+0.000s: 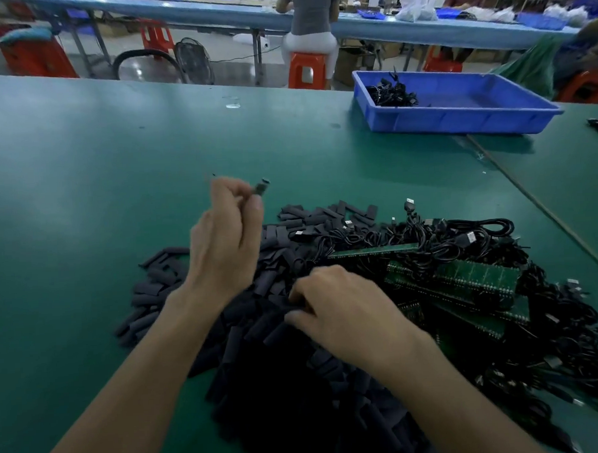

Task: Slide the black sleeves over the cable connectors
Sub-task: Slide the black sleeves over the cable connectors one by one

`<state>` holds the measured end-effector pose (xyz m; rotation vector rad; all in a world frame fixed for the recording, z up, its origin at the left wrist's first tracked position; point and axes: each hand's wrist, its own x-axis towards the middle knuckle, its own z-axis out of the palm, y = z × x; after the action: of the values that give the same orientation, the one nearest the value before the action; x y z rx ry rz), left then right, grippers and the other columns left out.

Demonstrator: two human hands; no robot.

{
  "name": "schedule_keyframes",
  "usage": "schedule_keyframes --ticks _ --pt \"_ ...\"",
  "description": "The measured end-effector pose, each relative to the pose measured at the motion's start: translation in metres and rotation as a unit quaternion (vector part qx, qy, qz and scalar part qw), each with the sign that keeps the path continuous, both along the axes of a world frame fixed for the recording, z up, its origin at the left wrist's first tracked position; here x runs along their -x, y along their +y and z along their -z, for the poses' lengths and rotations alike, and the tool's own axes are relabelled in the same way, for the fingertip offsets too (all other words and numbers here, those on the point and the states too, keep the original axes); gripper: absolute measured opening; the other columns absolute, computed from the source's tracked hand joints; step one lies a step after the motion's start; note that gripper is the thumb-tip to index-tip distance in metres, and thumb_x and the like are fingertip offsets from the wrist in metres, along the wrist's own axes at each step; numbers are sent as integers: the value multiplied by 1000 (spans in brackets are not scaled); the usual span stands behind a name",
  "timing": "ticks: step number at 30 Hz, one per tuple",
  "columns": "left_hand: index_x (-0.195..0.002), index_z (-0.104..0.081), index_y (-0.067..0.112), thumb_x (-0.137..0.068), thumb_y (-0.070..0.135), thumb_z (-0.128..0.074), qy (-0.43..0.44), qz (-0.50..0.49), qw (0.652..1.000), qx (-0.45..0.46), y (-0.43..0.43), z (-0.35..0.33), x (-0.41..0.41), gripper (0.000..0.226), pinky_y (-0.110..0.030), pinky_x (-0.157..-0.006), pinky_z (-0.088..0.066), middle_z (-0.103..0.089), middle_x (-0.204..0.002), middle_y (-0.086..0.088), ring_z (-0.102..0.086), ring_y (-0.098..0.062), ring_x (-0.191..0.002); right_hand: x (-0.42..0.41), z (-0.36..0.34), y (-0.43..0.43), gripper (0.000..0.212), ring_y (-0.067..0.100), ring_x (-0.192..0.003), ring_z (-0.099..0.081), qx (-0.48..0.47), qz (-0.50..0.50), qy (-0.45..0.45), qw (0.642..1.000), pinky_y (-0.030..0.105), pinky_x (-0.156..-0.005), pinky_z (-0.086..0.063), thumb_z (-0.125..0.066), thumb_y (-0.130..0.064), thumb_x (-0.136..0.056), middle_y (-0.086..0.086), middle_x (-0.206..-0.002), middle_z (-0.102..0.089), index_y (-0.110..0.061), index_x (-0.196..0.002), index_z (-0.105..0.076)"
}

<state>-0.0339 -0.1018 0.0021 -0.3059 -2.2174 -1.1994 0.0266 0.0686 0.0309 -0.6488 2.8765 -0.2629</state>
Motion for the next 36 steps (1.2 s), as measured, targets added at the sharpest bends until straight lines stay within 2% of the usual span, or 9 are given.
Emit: schedule_keyframes --ticks 4,10,16,19,22,27,30,32,36 --pt "-95 -46 32 -103 39 -43 -51 35 995 73 1 14 -1 12 -47 -62 -53 -67 -72 10 -62 -8 -61 2 21 0 37 23 -101 -57 14 41 -13 999 34 -78 -49 -57 -50 -98 0 -112 -53 -17 -114 -62" --pt "-89 -64 42 -93 37 -68 -97 32 989 105 0 31 6 7 -35 -71 -53 -64 -87 20 -59 0 -79 2 32 3 20 21 -95 -57 82 108 -22 991 31 -73 -44 -63 -39 -97 -1 -108 -50 -19 -103 -62" --pt "-81 -67 40 -82 29 -82 -168 51 984 3 -1 49 4 19 -21 -63 -52 -70 -69 16 -63 1 -61 2 37 4 12 13 -88 -52 159 116 -20 980 29 -74 -46 -64 -30 -96 -7 -99 -51 -27 -90 -55" --pt "-76 -72 36 -79 32 -83 -164 65 984 -32 -1 47 1 12 -23 -61 -54 -72 -67 17 -66 -2 -57 6 37 12 17 13 -65 -57 300 167 -27 939 30 -59 -48 -60 -21 -98 -4 -80 -63 -25 -84 -51" --pt "-77 -73 36 -82 33 -80 -157 76 984 -40 -2 43 -5 9 -18 -56 -51 -72 -66 18 -65 -1 -53 5 39 16 17 18 -69 -63 405 189 -32 894 26 -51 -45 -55 -13 -101 -2 -81 -69 -25 -90 -50" --pt "-83 -71 39 -91 32 -71 -143 55 988 5 1 48 -18 10 -12 -52 -44 -67 -62 18 -57 0 -50 -1 46 17 24 1 -75 -66 460 197 21 866 17 -58 -51 -57 -14 -100 -13 -79 -69 -37 -107 -62" --pt "-92 -77 28 -93 33 -68 -156 59 985 49 4 55 -25 10 -32 -61 -56 -69 -69 19 -64 -1 -62 -2 49 17 26 6 -74 -66 462 206 54 861 21 -61 -53 -60 -16 -99 -19 -82 -69 -40 -106 -66" --pt "-93 -78 29 -93 33 -69 -158 64 984 53 4 57 -27 10 -36 -66 -58 -71 -74 19 -67 -1 -68 -3 50 17 22 -3 -81 -66 457 206 67 863 14 -69 -52 -67 -19 -95 -22 -81 -69 -35 -110 -70" --pt "-81 -71 42 -92 32 -70 -156 102 982 21 1 55 -25 14 -18 -56 -49 -69 -70 21 -60 3 -56 -4 55 20 24 -11 -91 -64 462 210 64 859 15 -75 -55 -77 -21 -88 -26 -94 -68 -28 -111 -74"
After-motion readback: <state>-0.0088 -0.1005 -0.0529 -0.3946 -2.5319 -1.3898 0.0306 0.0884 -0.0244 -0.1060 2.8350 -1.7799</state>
